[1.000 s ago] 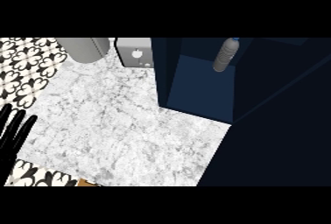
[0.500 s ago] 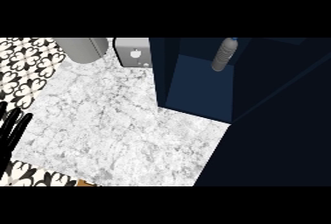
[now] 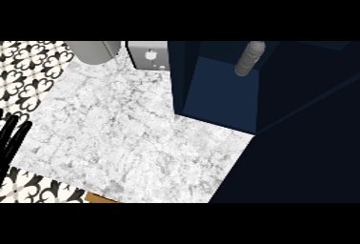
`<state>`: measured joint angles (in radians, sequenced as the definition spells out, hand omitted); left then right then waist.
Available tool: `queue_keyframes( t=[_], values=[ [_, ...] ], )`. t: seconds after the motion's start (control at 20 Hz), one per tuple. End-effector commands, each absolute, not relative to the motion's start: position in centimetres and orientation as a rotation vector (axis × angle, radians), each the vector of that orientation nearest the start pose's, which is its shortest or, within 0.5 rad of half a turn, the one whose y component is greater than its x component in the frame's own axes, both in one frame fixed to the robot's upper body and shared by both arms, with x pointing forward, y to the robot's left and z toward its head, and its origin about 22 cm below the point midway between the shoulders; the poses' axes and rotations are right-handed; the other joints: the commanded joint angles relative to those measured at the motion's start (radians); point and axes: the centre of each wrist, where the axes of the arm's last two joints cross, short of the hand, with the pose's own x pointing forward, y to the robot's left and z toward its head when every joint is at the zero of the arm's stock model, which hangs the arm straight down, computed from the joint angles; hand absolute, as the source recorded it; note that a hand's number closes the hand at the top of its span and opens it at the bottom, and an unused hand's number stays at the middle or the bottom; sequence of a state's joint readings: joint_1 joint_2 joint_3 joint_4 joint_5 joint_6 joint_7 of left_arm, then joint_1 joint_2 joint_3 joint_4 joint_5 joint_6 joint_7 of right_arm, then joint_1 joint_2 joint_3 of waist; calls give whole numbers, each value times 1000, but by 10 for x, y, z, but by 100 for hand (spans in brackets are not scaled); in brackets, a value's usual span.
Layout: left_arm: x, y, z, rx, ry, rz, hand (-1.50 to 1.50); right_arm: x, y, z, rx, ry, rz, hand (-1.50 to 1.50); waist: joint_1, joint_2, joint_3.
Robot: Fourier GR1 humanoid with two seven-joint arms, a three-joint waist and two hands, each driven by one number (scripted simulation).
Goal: Pick up the bottled water, place it into the cabinet and close the cabinet
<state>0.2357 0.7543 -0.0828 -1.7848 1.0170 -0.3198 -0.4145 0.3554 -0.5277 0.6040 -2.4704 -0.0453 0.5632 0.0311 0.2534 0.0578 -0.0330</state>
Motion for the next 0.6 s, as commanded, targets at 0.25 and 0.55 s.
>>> queue_keyframes(
  t=[0.25,0.55],
  values=[
    [193,358,80,-620,-1883,13,-150,96,-175,127,969,-1598,975,150,33,28,8],
    [194,361,80,-612,-1872,6,-150,113,-182,132,782,-1648,1007,150,28,19,8]
  ],
)
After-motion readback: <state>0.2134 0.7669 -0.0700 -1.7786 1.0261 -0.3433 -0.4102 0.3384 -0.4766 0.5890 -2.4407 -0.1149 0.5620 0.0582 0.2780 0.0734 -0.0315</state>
